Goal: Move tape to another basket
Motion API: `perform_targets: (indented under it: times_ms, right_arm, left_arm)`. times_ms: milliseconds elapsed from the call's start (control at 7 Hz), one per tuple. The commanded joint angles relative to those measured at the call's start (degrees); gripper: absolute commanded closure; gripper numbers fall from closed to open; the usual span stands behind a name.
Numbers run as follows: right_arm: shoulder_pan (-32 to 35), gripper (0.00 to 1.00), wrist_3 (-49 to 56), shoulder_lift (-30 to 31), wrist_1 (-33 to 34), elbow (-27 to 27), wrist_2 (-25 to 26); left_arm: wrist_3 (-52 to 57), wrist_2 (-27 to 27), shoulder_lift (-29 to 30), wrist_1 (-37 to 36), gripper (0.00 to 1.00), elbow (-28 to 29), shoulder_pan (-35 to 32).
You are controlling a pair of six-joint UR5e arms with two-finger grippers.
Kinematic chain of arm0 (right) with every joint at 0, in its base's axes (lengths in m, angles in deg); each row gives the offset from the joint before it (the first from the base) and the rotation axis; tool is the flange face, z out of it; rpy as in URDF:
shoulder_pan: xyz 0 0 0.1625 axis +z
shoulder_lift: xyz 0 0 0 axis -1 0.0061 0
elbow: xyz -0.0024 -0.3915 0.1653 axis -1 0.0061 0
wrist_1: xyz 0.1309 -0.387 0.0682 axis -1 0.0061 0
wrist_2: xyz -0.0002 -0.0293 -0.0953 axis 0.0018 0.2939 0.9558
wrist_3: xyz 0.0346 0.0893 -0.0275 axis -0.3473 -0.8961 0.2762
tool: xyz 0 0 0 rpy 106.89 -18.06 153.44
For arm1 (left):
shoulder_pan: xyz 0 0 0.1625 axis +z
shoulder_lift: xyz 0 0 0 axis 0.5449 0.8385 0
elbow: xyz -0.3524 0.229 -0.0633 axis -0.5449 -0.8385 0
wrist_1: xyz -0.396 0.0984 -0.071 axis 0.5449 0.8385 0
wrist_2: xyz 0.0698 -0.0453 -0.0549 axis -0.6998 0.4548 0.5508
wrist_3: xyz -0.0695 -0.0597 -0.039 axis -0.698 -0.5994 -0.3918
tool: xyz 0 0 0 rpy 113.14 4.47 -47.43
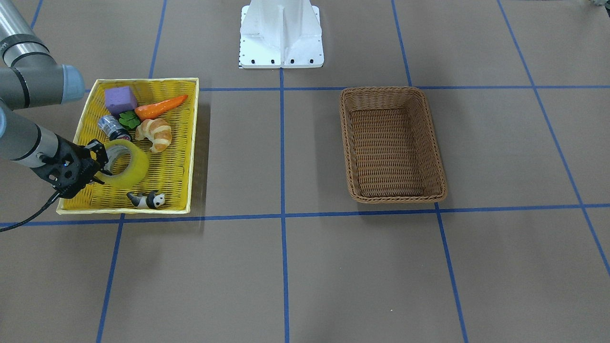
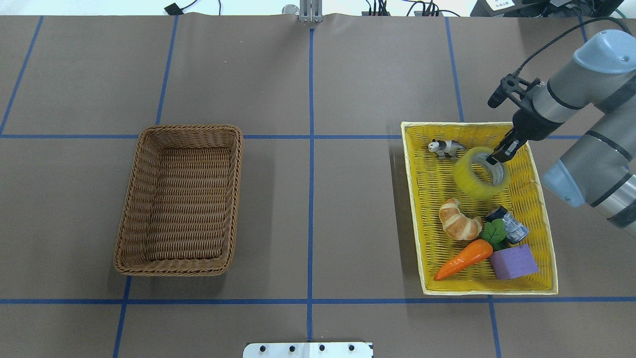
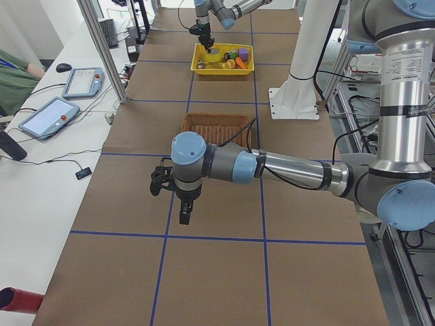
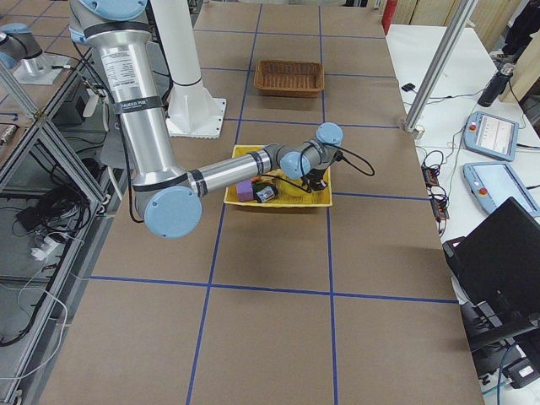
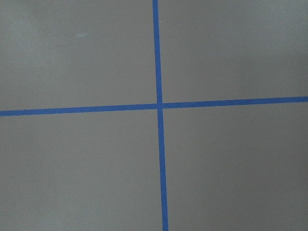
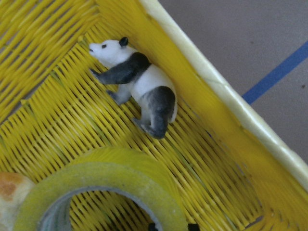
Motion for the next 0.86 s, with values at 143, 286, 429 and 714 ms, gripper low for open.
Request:
perform_targets:
  times_ms: [143,286,429,714]
  right_arm:
    - [5.4,1.00,-14.4,-1.7,-0.8,-8.1,-10.6]
    - [5.4,1.00,-25.6,-5.8,-1.0,-10.7,-10.4]
    - [5.1,1.00,-33.4,-7.6,-4.9,-11.4,-10.0]
    - [3.6,1.00,-49.7,-8.4,-18.4,-11.0,-7.1]
  left_arm:
    - [-0.4,0.6,4.0,0.1,0.01,-1.1,1.6]
    - [-3.6,0.7,5.7,0.5,0.01,-2.1,4.1]
    - [-13.0,1.0,7.0,7.0,0.01,-2.1,5.4]
    - [-36.4,3.5,6.4,31.6,0.02,-1.7,8.8]
